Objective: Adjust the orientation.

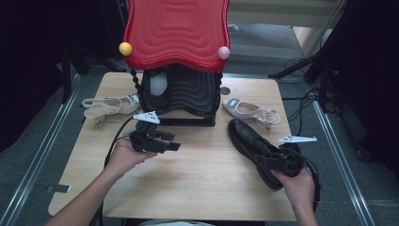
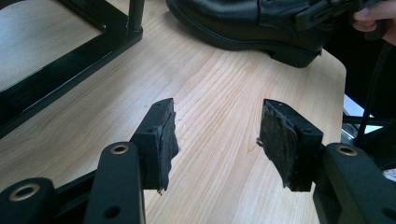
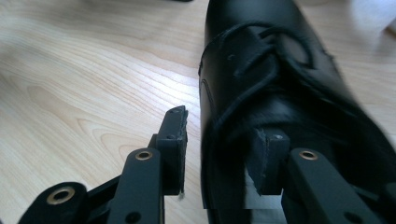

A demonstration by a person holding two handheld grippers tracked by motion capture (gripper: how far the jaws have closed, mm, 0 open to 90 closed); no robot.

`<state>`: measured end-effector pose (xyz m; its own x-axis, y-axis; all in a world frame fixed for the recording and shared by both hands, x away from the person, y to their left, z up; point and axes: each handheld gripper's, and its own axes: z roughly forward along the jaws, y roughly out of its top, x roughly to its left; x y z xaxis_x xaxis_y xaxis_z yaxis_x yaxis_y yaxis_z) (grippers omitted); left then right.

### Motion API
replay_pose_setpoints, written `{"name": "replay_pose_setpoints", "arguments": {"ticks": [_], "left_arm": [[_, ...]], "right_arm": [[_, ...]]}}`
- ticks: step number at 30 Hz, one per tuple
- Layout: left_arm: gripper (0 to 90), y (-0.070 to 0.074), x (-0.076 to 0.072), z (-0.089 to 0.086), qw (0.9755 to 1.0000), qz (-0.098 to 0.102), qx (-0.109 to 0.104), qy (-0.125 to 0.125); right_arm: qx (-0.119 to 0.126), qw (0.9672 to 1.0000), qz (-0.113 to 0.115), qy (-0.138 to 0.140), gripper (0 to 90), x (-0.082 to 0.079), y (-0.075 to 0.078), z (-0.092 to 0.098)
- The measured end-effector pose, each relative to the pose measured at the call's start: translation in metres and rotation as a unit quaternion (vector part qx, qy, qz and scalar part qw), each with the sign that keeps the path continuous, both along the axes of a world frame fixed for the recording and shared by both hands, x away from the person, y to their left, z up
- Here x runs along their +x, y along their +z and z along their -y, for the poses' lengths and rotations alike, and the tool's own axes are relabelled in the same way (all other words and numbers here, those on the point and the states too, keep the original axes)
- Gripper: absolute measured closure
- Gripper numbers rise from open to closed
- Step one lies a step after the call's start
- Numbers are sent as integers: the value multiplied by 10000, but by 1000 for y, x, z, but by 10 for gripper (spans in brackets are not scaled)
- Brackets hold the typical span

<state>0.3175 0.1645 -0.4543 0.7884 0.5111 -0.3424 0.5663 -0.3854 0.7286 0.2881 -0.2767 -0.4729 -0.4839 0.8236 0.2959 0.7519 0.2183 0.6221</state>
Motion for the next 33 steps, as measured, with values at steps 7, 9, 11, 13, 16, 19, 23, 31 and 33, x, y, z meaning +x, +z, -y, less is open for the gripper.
{"name": "replay_pose_setpoints", "arguments": {"ticks": [7,9,11,13,16,19,23,31,33], "left_arm": [[458,-3,-2,-5,10000,8,38,74],[463,-3,-2,-6,10000,-6,17,90],[462,-4,-3,-8,9999,56,19,104],[458,-4,-4,-9,9999,49,-2,117],[457,-4,-5,-10,9999,54,33,94],[457,-5,-5,-10,9999,32,40,141],[457,-5,-6,-11,9999,25,24,139],[455,-6,-7,-13,9998,10,37,215],[455,-6,-8,-14,9998,-14,17,222]], "right_arm": [[-332,9992,-178,-111,771,9,-2,-11],[-257,9994,-239,-44,808,11,-2,-9],[-212,9993,-303,-14,823,12,-1,-8],[-203,9993,-326,1,830,12,0,-8],[-134,9993,-344,39,829,10,5,-9],[-44,9992,-368,149,828,5,10,-13],[-51,9989,-291,372,828,0,15,-25],[47,9963,-254,819,827,-4,20,-53],[58,9955,-258,914,826,-4,20,-59]]}}
